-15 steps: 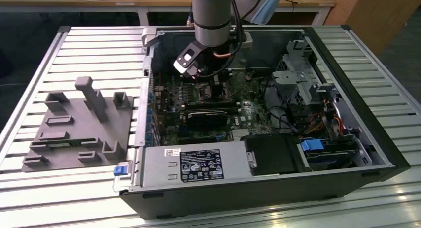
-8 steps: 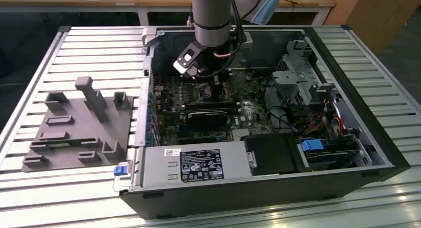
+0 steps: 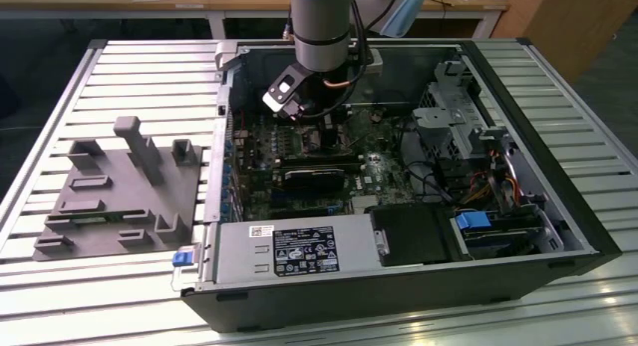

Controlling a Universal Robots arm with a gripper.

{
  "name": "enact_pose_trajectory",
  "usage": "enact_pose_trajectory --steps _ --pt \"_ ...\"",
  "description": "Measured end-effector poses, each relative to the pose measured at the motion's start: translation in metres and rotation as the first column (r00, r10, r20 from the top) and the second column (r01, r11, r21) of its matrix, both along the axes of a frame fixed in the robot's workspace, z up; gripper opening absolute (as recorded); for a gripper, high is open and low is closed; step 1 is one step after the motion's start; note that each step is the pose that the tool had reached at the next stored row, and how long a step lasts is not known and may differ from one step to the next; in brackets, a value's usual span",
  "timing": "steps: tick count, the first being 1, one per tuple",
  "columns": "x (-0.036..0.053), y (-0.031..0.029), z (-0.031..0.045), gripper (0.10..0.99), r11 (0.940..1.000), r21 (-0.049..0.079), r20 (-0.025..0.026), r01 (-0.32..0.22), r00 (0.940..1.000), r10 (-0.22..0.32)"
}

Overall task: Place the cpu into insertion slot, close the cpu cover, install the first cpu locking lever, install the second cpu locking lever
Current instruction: 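Place the cpu into insertion slot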

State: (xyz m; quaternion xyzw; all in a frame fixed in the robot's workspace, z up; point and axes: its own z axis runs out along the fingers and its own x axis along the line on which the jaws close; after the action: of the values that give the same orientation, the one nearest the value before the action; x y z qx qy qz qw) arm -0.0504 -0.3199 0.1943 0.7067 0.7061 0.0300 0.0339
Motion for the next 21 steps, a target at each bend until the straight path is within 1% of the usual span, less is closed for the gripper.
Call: enact_pose_trajectory --steps 1,2,5,8,14,21 --pt "0.0000 0.0000 0.0000 0.549 1.0000 0.000 0.0000 0.000 1.0000 0.000" --pt "0.0000 0.0000 -0.0001 0.612 1.0000 0.000 0.0001 0.000 1.0000 0.000" --pt "0.0000 0.0000 -0.0001 0.612 1.0000 0.002 0.0000 0.000 1.0000 0.000" --pt "0.0000 0.0000 -0.0001 0.612 0.9999 0.014 0.0001 0.000 1.0000 0.000" --pt "0.0000 0.0000 0.0002 0.612 0.9997 0.023 0.0000 0.000 1.0000 0.000" --pt "0.0000 0.0000 0.0002 0.612 0.9997 0.025 0.0001 0.000 1.0000 0.000"
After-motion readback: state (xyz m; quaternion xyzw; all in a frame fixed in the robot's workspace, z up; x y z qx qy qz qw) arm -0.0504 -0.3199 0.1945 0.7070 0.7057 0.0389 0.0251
